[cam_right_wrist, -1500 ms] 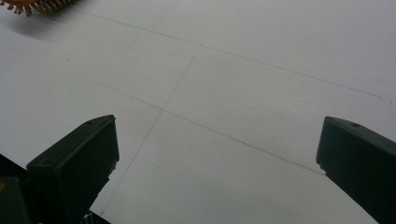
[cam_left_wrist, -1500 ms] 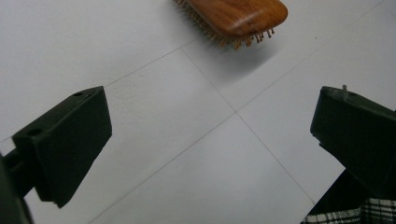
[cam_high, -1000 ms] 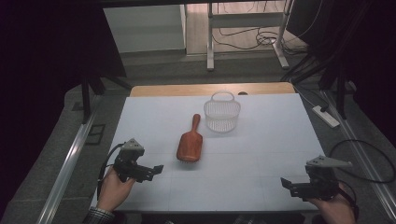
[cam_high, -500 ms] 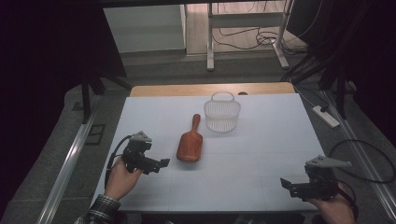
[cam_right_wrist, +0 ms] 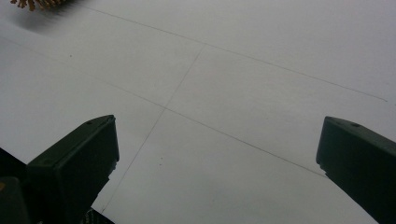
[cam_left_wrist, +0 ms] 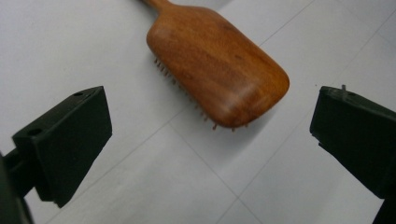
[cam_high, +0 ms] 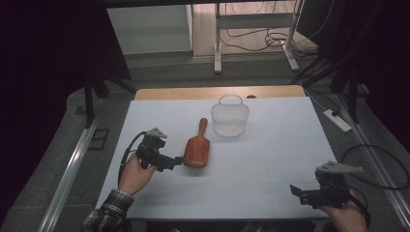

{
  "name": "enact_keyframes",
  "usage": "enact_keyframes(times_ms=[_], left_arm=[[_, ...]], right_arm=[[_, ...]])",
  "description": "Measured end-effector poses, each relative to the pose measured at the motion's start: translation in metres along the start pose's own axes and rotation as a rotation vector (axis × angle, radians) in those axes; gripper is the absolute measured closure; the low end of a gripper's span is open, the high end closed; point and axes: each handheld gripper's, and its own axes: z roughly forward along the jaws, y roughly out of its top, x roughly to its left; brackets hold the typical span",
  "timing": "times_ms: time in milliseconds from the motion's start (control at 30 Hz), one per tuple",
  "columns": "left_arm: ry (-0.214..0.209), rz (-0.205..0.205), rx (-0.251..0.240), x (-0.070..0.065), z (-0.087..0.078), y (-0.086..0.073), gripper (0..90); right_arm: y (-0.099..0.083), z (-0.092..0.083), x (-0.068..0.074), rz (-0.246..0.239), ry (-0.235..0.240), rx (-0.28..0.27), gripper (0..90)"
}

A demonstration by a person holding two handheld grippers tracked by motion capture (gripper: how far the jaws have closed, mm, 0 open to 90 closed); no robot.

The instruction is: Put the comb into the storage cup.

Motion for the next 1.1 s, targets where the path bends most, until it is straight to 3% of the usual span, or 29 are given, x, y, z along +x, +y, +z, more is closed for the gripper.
enact_keyframes(times_ms=[1100], left_arm=[[-0.05, 0.062, 0.042, 0.003, 0.04, 0.048, 0.0]], right_arm=[[0.0, 0.001, 0.001, -0.011, 0.002, 0.009, 0.0]])
